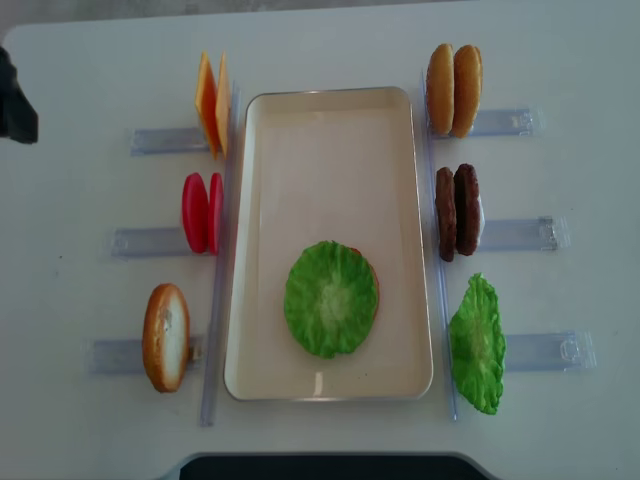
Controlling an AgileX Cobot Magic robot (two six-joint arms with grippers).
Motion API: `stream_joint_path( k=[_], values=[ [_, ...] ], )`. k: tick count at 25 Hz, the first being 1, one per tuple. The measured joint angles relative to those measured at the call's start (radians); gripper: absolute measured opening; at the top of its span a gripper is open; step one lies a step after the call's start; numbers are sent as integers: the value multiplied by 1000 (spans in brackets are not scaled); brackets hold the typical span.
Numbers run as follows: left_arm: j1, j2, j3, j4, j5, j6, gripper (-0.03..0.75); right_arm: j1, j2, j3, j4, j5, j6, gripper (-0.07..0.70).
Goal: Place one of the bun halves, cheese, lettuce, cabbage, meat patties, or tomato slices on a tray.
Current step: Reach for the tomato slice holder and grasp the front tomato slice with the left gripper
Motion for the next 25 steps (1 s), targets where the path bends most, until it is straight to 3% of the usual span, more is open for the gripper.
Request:
stream_joint_path(
  k=[7, 19, 22, 25],
  values=[
    [0, 141, -51, 0, -11, -20, 692, 0, 0, 0, 0, 0, 0, 531],
    [-8, 157, -55, -63, -11, -42, 692, 0, 0, 0, 0, 0, 0, 531],
    [-82, 158, -55, -30, -11, -67, 692, 0, 0, 0, 0, 0, 0, 531],
    [-203, 167, -55, 22, -11, -165, 692, 0, 0, 0, 0, 0, 0, 531]
  ],
)
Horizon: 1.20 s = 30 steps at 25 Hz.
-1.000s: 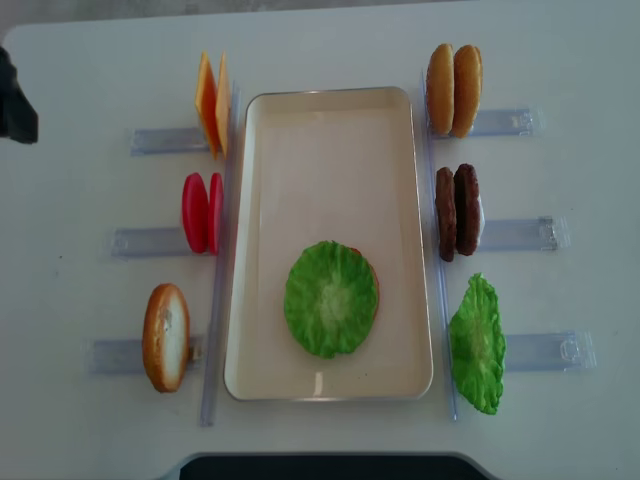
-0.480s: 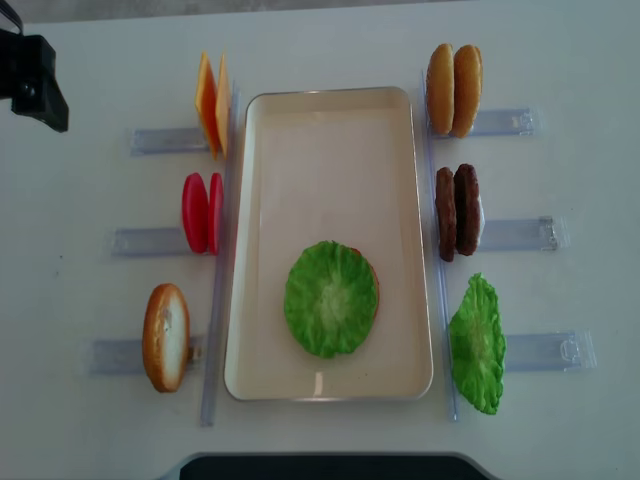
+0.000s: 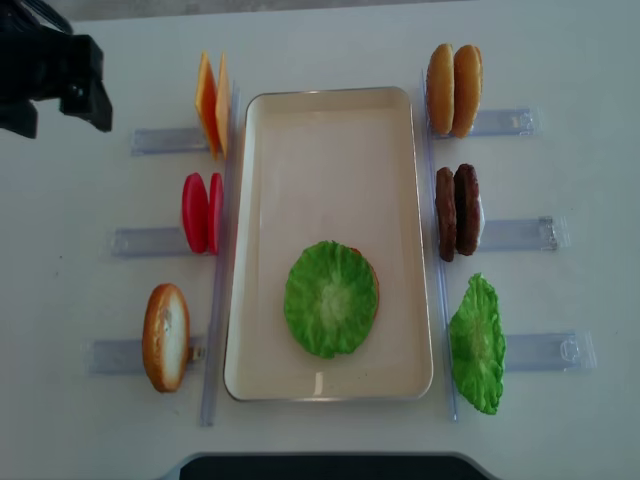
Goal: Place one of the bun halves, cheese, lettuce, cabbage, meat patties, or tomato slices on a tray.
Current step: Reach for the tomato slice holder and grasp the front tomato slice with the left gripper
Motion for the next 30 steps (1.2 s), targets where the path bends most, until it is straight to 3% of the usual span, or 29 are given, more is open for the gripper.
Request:
stream_joint_path(
  k=[6, 10, 25, 30],
  values=[
    [-178, 67, -1, 16, -2, -160, 692, 0, 0, 0, 0, 0, 0, 531],
    [-245, 127, -1, 16, -4, -228, 692, 0, 0, 0, 0, 0, 0, 531],
    [-259, 213, -1, -20, -9, -326, 692, 0, 0, 0, 0, 0, 0, 531],
    [-259, 244, -1, -30, -38, -329, 692, 0, 0, 0, 0, 0, 0, 531]
  ],
)
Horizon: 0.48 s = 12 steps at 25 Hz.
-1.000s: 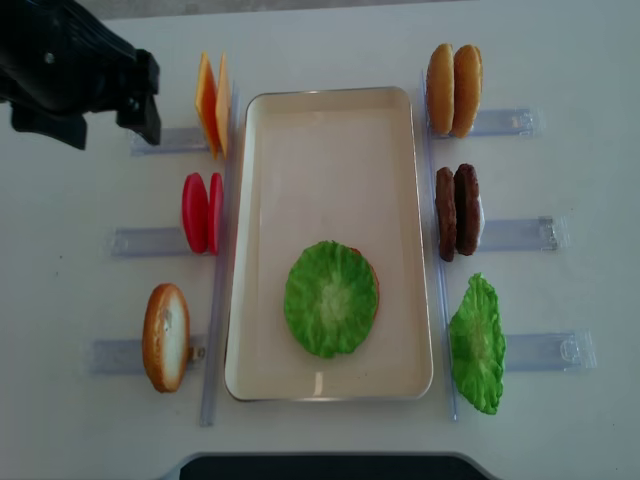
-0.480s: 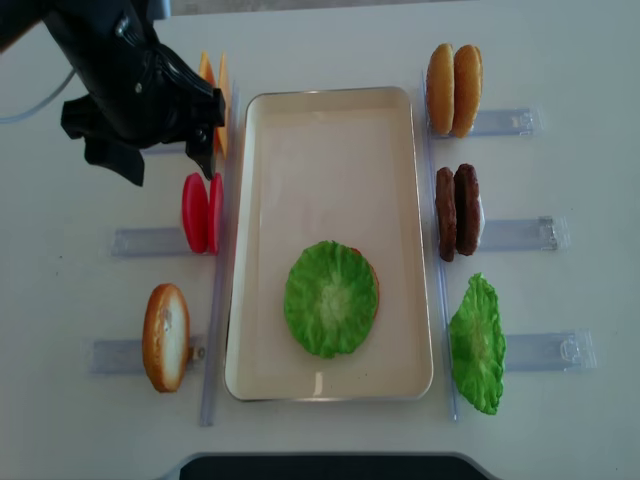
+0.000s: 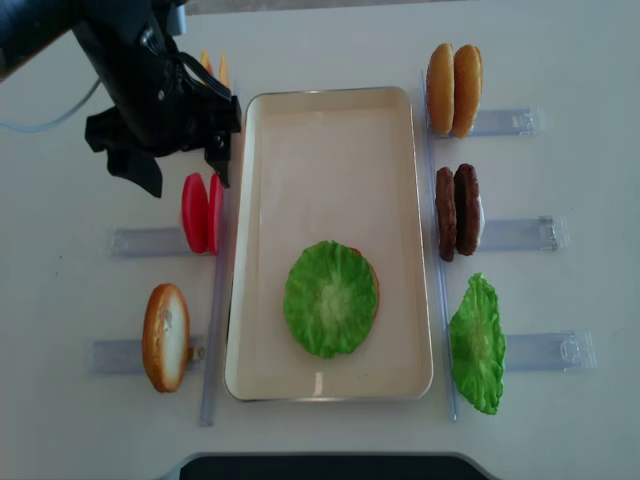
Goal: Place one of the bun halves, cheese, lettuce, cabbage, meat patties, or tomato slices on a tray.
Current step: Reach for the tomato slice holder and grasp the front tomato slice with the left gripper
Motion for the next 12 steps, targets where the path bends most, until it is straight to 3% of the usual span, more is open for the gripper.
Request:
stream_joint_path(
  k=[12],
  values=[
    [0, 64, -1, -8, -73, -4, 692, 0, 0, 0, 0, 0, 0, 531]
  ],
)
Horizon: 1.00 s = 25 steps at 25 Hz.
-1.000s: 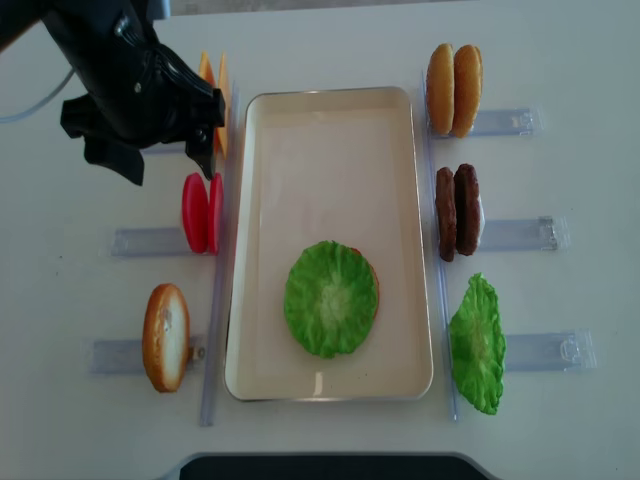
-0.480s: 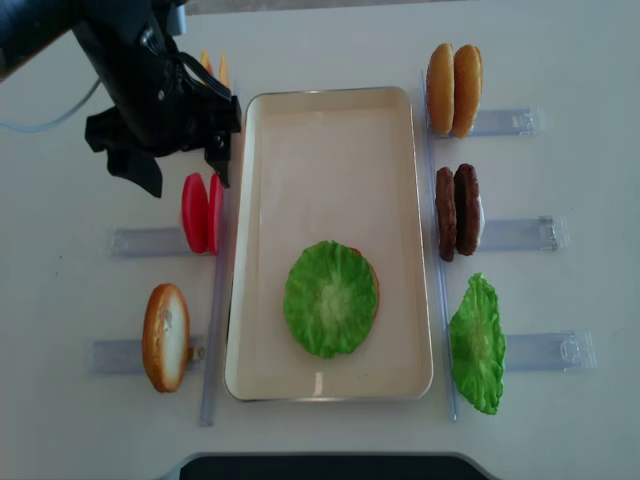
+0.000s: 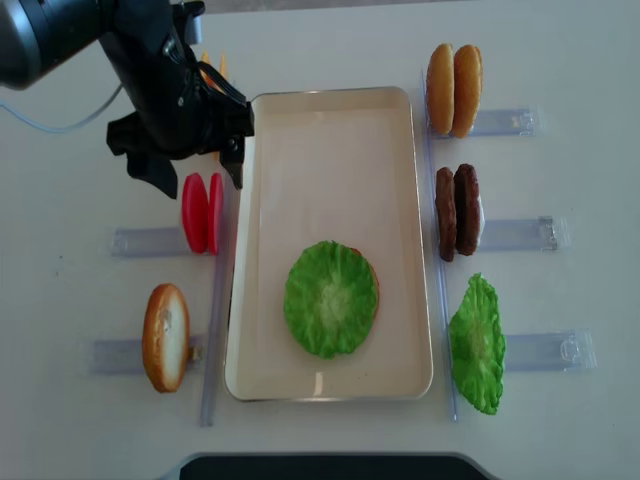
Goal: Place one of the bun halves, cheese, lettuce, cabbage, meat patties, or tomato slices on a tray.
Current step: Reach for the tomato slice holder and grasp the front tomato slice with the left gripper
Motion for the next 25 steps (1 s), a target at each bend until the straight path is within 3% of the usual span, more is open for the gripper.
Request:
stream_joint_path(
  k=[6, 20, 25],
  values=[
    [0, 18, 0, -4, -46, -5, 692, 0, 0, 0, 0, 0, 0, 531],
    [0, 91, 0, -4, -54, -7, 692, 0, 0, 0, 0, 0, 0, 531],
    [0, 96, 0, -4, -88, -7, 692, 0, 0, 0, 0, 0, 0, 531]
  ],
)
